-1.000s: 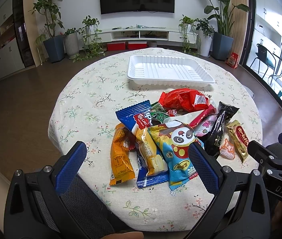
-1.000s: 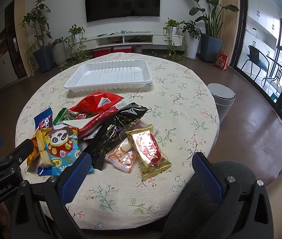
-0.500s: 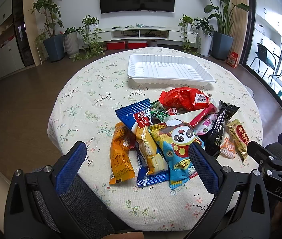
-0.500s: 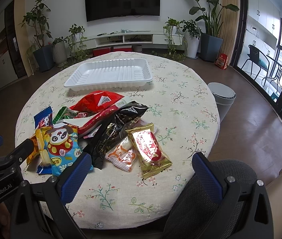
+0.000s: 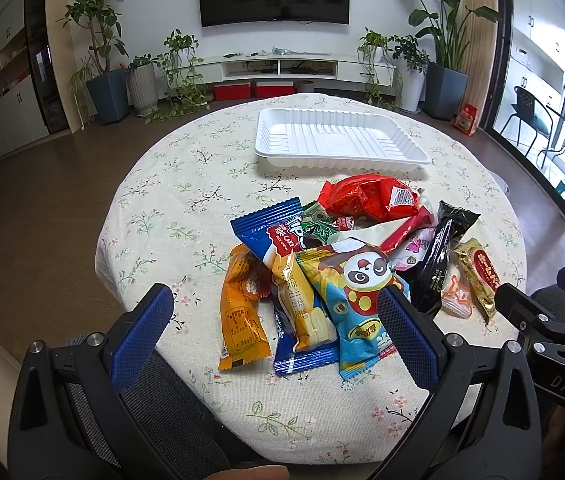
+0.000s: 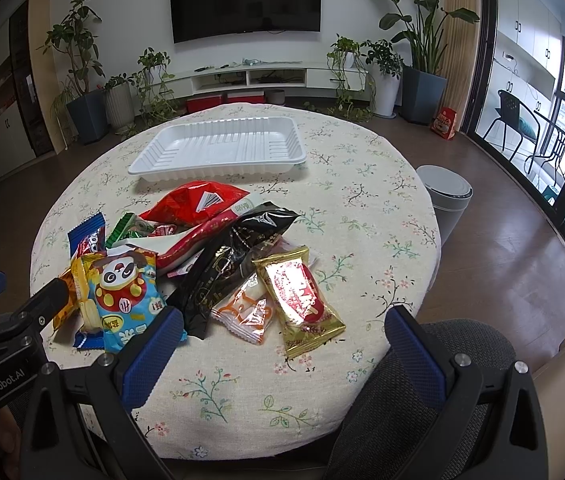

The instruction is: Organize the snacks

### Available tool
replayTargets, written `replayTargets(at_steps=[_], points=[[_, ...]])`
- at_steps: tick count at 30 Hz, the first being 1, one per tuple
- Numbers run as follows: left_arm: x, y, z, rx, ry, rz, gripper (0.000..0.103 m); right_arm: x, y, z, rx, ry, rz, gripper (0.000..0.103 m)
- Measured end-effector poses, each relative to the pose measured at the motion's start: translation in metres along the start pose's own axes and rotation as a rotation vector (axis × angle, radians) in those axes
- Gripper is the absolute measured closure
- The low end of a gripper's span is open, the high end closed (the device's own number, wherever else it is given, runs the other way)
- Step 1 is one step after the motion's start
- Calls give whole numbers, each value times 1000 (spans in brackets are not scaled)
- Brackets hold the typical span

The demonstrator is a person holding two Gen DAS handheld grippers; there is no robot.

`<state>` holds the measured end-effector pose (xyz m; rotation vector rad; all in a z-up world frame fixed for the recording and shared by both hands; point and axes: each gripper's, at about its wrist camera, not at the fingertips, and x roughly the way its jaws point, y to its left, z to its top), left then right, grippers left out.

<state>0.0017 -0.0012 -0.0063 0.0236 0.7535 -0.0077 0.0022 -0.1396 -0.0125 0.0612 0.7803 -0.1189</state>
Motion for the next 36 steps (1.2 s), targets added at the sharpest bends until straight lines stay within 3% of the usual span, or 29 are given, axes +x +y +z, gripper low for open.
replayTargets(at_steps=[30, 36], points=[[5, -5, -10, 35, -7, 11, 0, 1, -1, -1, 0, 2, 0, 0], [-1, -3, -5, 28, -20, -18, 0, 2, -1, -1, 1, 3, 1, 0]])
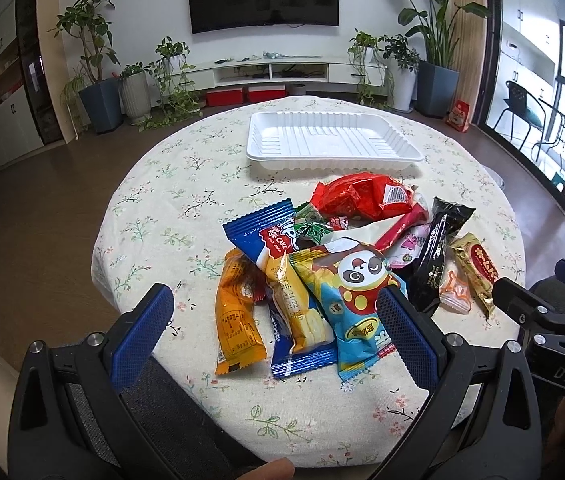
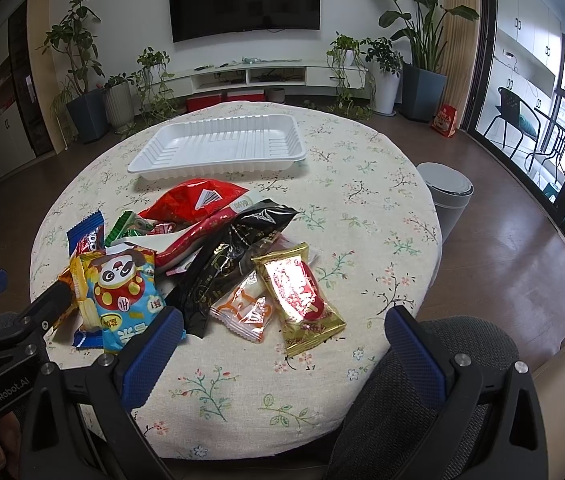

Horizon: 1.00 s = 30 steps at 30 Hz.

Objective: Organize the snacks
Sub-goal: 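Grasp the orange wafer bar with the left tool while the right tool grasps the gold-red packet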

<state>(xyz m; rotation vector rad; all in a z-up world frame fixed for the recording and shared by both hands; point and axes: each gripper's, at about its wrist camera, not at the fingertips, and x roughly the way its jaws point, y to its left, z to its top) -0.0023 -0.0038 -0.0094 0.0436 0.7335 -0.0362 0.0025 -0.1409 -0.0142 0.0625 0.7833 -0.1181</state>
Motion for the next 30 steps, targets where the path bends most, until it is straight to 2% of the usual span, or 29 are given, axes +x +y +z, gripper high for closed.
replayTargets(at_steps=[5, 7, 9, 11, 13, 14, 17, 22, 25, 30], points=[[3, 21, 3, -88, 0, -64, 0, 1, -1, 1, 1, -1, 1, 0], [9, 26, 5, -86, 36, -90, 0, 1, -2, 2, 3, -3, 1, 0], [14, 33, 3, -67, 53, -150, 0, 3, -1, -7, 7, -5, 3, 0], [11, 40, 0, -79, 20, -129, 0, 2, -5, -1, 14, -12, 6, 0], [17, 48, -4, -89, 130, -110, 0, -3, -13, 2, 25, -21, 9, 0], [22, 56, -6, -127, 175, -112, 0, -4, -16, 3, 32, -25, 14, 0], [22, 76, -10, -205, 177, -137, 0, 4, -24, 9, 48, -19, 55, 0], [27, 74, -5, -153, 200, -153, 0, 6, -30, 15, 30, -21, 134, 0], [46, 70, -1, -116, 251, -142, 0, 6, -32, 17, -11, -29, 139, 0], [76, 78, 9, -112, 330, -147, 2, 11, -43, 18, -23, -17, 138, 2]])
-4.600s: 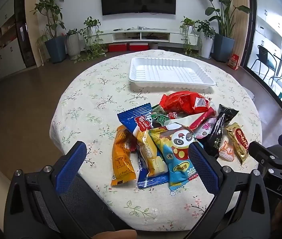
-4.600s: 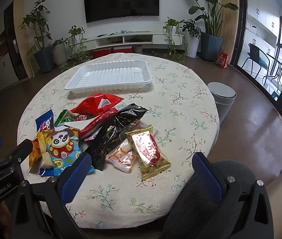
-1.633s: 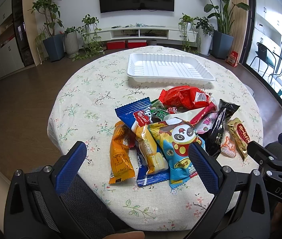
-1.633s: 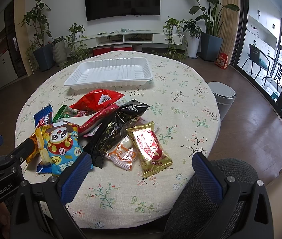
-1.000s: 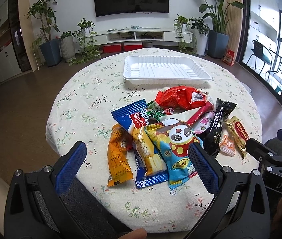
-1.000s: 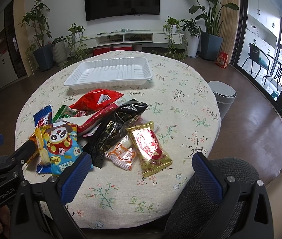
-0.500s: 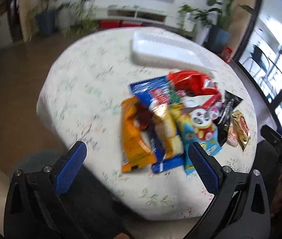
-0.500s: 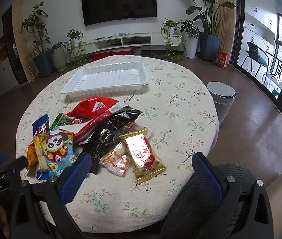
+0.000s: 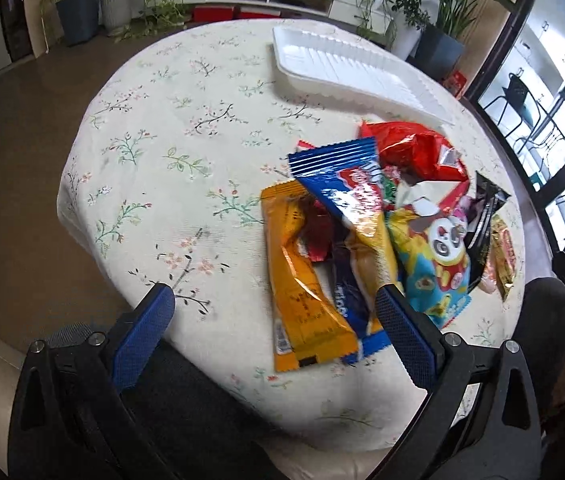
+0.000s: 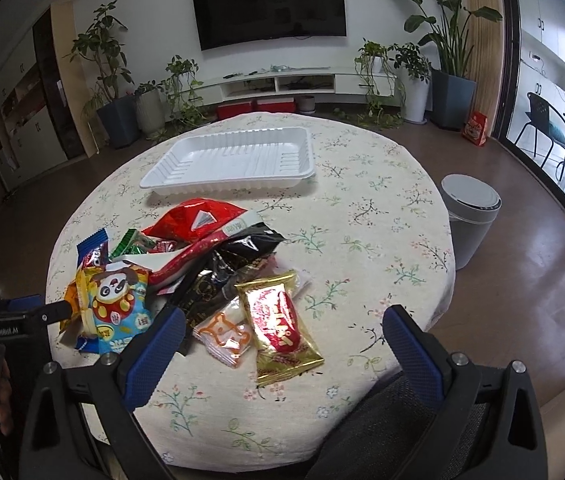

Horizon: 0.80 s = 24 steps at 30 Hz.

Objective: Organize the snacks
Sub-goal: 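Grasp the orange wafer bar with the left tool while the right tool grasps the gold-red packet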

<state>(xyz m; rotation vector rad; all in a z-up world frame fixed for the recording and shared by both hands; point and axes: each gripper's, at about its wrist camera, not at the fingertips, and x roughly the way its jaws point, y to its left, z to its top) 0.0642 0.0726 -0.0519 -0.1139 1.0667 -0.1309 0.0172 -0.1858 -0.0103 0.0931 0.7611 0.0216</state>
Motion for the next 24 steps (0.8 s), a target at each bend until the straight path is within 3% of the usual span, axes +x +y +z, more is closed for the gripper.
replayTargets(at_steps=[4, 9, 16, 19, 24], points=[[17, 5, 9, 32, 54, 25, 4, 7, -5, -2, 14, 28, 6, 6], [33, 9, 11, 46, 74, 66, 25, 14, 1, -5, -2, 57, 25, 11], [43, 9, 26, 70, 104, 97, 27, 21, 6, -6, -8, 72, 38, 13], [51, 2, 31, 130, 117, 120, 28, 23, 6, -6, -15, 81, 41, 18], [55, -3, 35, 151, 100, 135, 43, 26, 3, -6, -14, 89, 33, 24]])
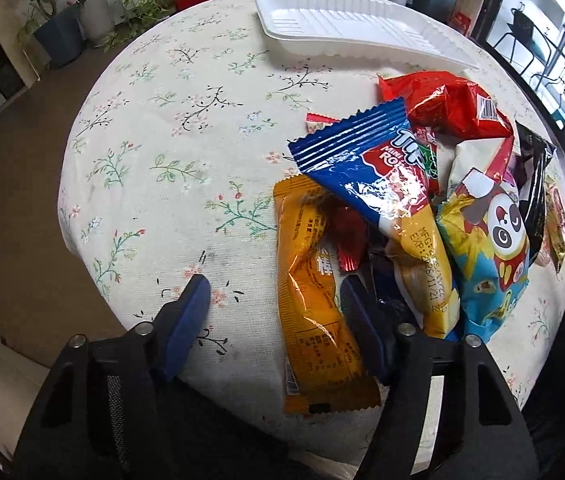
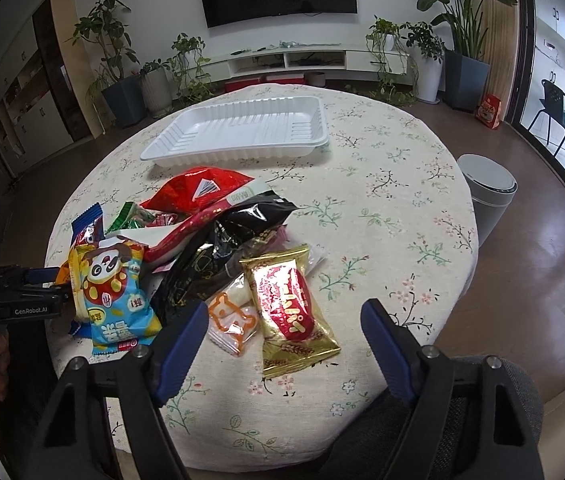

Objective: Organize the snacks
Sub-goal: 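Grasp the orange wafer bar with the left tool while the right tool grasps the gold-red packet, then lift both held packets and carry them over the white tray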

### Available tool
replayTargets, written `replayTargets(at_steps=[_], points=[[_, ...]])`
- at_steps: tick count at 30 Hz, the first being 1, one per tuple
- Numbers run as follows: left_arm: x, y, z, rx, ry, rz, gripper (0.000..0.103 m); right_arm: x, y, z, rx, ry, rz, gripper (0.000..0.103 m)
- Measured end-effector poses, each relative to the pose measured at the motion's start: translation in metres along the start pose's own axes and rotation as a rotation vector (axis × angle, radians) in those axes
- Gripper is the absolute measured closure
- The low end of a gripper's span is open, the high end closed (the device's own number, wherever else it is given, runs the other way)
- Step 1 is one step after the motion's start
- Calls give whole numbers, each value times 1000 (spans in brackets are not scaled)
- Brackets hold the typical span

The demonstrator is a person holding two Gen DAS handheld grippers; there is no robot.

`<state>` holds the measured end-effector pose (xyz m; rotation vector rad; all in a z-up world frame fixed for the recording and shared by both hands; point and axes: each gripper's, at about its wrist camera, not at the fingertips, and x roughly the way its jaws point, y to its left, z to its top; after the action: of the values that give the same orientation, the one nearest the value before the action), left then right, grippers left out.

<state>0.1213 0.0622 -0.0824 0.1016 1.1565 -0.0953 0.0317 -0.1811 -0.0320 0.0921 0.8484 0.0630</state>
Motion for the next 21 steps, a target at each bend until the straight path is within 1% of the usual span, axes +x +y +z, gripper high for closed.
replayTargets(at_steps=[1, 2, 3, 6, 9, 11, 14, 19, 20, 21], points=[[-1, 0, -2, -4, -6, 4, 49, 1, 0, 0, 0, 2, -2, 25], [-2, 2, -1, -5, -13, 10, 62, 1, 0, 1, -2, 6, -1, 27], [-1, 3, 2, -5, -18, 22, 73, 2, 0, 1, -5, 9, 0, 28], [-1, 2, 2, 4, -23, 34, 73, 3, -2, 1, 2, 19, -4, 28], [-1, 2, 1, 22, -29, 46, 74, 3, -7, 2, 27, 36, 12, 28], [-5, 0, -3, 29, -31, 26, 77, 3, -12, 4, 34, 50, 19, 28], [-9, -1, -6, 46, -27, 6, 77, 1, -15, 6, 17, 52, 11, 28], [-10, 5, -6, 44, -25, -43, 78, 7, -6, 12, -71, 89, 35, 32], [-10, 7, -7, 42, -26, -53, 78, 11, -4, 13, -85, 100, 26, 33], [-11, 9, -7, 37, -28, -67, 79, 16, -3, 14, -96, 118, 20, 39]])
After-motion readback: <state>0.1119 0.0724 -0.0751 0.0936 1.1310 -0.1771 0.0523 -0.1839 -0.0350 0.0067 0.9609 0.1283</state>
